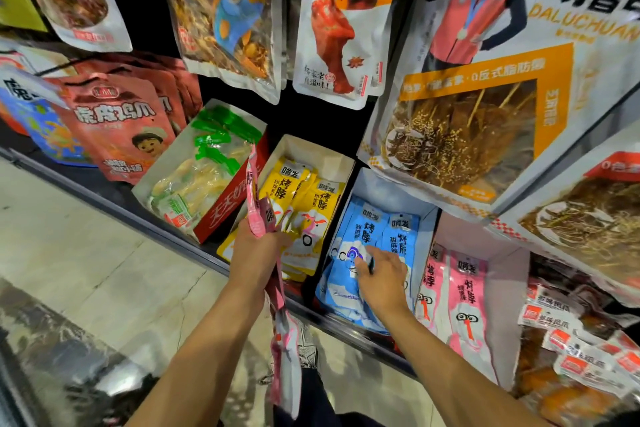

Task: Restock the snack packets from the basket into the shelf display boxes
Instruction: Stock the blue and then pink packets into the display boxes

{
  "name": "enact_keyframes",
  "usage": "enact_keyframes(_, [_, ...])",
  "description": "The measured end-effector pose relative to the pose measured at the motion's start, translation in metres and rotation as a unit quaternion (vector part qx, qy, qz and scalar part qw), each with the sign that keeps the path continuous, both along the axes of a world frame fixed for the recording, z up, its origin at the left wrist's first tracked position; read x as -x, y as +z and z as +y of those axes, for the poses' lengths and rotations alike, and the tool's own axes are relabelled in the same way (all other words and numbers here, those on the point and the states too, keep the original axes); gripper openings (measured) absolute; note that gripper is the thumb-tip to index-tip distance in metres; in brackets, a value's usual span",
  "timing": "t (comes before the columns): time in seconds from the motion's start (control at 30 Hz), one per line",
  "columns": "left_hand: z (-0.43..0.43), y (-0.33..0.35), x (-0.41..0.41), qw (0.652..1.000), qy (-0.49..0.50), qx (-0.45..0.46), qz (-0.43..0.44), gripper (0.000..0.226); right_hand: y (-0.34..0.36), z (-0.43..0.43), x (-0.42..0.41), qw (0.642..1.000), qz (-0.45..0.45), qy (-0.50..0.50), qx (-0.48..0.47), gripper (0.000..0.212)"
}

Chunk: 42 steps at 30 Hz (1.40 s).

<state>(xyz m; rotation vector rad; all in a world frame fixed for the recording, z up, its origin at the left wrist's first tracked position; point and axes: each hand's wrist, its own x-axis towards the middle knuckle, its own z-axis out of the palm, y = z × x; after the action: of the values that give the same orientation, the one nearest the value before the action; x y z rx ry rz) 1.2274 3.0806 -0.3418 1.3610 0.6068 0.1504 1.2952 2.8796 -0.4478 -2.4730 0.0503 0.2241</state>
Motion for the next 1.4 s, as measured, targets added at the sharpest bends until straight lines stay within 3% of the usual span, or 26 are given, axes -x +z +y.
enact_keyframes(0.17, [-0.007,-0.006,-0.002,0.999,-0.036,0.028,0.004,0.047,-0.003,0.003,-0.005,0.998,0.017,0.04,0.036,0.057])
enact_keyframes(0.23, [-0.006,-0.011,-0.001,0.997,-0.048,0.05,0.044,0.033,0.002,0.009,-0.001,0.995,0.011,0.046,0.09,0.056])
enact_keyframes(0.3, [-0.006,-0.011,0.002,0.992,-0.041,0.095,0.075,0.013,0.014,0.019,0.007,0.996,-0.018,0.034,0.085,0.055])
enact_keyframes(0.33, [-0.008,-0.009,0.003,0.988,-0.036,0.134,0.074,0.008,0.023,0.024,0.013,0.999,-0.028,0.024,0.04,0.054])
enact_keyframes(0.4, [-0.008,-0.008,0.001,0.975,-0.041,0.217,0.033,0.017,0.05,0.031,0.029,0.991,0.006,0.02,-0.133,0.048])
enact_keyframes(0.47, [-0.008,-0.005,-0.001,0.964,-0.05,0.261,-0.001,0.034,0.078,0.034,0.05,0.954,0.093,0.054,-0.28,0.042])
enact_keyframes(0.53, [-0.011,-0.001,0.0,0.961,-0.039,0.273,-0.025,0.039,0.094,0.031,0.069,0.921,0.158,0.106,-0.341,0.037])
enact_keyframes(0.6, [-0.017,0.003,0.002,0.961,-0.039,0.272,-0.03,0.043,0.097,0.023,0.079,0.908,0.162,0.134,-0.363,0.043])
enact_keyframes(0.73, [-0.044,0.01,0.001,0.962,-0.07,0.264,-0.015,0.038,0.105,-0.002,0.087,0.947,0.091,0.134,-0.278,0.088])
enact_keyframes(0.83, [-0.065,0.011,-0.001,0.96,-0.095,0.262,0.009,0.027,0.107,-0.023,0.091,0.957,0.079,0.184,-0.209,0.102])
enact_keyframes(0.9, [-0.072,0.008,0.0,0.96,-0.102,0.261,0.028,0.033,0.107,-0.038,0.092,0.963,0.08,0.198,-0.164,0.101])
enact_keyframes(1.03, [-0.086,-0.006,0.013,0.96,-0.138,0.241,0.044,0.055,0.095,-0.083,0.1,0.97,0.098,0.119,-0.187,0.042])
enact_keyframes(1.13, [-0.103,-0.01,0.023,0.95,-0.155,0.258,0.079,0.043,0.069,-0.128,0.11,0.958,0.15,0.032,-0.244,0.016])
enact_keyframes(1.2, [-0.107,-0.011,0.026,0.947,-0.161,0.259,0.098,0.034,0.055,-0.153,0.112,0.946,0.172,-0.073,-0.265,0.021])
enact_keyframes(1.27, [-0.105,-0.014,0.023,0.95,-0.172,0.238,0.104,0.048,0.043,-0.17,0.103,0.933,0.159,-0.162,-0.28,0.029])
enact_keyframes(1.4, [-0.102,-0.02,0.013,0.965,-0.17,0.186,0.074,0.068,0.034,-0.178,0.059,0.927,0.115,-0.221,-0.28,0.063])
